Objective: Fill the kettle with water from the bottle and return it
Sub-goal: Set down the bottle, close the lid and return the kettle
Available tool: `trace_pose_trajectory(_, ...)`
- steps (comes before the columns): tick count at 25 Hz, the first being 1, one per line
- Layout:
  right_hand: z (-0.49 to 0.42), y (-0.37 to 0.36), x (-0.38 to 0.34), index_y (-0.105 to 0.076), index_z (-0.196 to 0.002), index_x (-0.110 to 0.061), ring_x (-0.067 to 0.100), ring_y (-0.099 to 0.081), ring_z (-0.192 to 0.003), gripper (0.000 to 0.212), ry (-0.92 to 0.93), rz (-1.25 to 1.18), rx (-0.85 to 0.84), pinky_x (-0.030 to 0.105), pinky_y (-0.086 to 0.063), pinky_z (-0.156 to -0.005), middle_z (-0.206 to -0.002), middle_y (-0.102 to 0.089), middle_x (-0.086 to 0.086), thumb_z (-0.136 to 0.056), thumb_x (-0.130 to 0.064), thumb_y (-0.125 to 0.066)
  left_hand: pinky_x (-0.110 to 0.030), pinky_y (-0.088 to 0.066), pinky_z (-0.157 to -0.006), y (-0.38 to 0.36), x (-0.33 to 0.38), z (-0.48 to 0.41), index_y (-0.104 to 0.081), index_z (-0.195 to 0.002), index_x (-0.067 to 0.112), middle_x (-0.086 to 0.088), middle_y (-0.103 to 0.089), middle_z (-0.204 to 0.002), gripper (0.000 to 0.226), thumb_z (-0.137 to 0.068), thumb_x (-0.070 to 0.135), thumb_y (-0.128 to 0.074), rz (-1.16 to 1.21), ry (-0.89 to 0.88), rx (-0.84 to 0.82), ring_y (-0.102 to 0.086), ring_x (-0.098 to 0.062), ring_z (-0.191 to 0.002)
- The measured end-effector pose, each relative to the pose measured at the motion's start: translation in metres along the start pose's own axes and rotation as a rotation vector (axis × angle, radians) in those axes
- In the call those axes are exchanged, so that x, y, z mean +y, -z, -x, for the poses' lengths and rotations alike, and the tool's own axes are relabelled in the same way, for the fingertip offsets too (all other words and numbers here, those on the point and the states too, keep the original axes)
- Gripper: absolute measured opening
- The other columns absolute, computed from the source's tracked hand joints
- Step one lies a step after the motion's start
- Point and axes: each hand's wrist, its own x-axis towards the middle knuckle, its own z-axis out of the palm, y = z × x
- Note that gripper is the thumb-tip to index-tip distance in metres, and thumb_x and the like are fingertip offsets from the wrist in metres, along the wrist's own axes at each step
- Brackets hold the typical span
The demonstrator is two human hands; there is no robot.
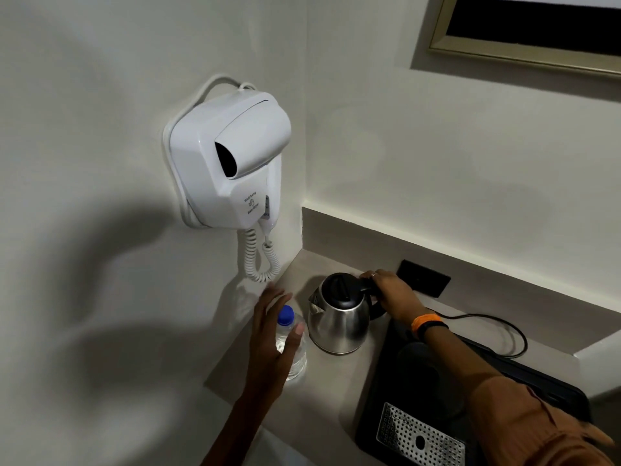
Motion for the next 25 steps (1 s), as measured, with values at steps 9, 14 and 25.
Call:
trace_pose_trajectory(9,0.062,0.029,0.003,-0.060,-0.130,-0.018,0.030,-0.059,-0.108,0.048,-0.028,-0.036,0.248,0.039,-0.049,-0.089,-0.118,-0.066,0.008,-0.084,-0.012,-0.073,-0.018,-0.027,-0.122,-0.074,0.045,0.002,-0.039,-0.150,0.009,-0.011,-0.035,-0.158,0.080,-0.083,0.030,-0.078,0.003,-0.055,-0.156,-0.030,-0.019,-0.152)
trace_pose_trajectory(14,0.140,0.077,0.030,-0.064,-0.127,-0.013,0.030,-0.066,-0.112,0.050,-0.101,-0.191,0.366,0.045,-0.052,-0.096,-0.120,-0.072,0.009,-0.080,-0.007,-0.078,-0.031,-0.037,-0.116,-0.125,0.022,-0.018,-0.023,-0.151,0.050,0.022,-0.041,-0.151,0.127,-0.052,0.033,-0.102,0.204,0.309,-0.525,-0.040,-0.004,-0.141)
trace_pose_trajectory(25,0.233,0.057,0.090,-0.064,-0.127,-0.016,0.030,-0.067,-0.111,0.050,-0.383,-0.244,0.332,0.038,-0.052,-0.091,-0.118,-0.073,0.009,-0.080,-0.019,-0.081,-0.010,-0.053,-0.093,-0.196,0.024,0.030,-0.049,-0.134,0.045,0.036,-0.063,-0.125,0.114,-0.033,0.053,-0.101,0.296,0.329,-0.773,-0.060,0.014,-0.116)
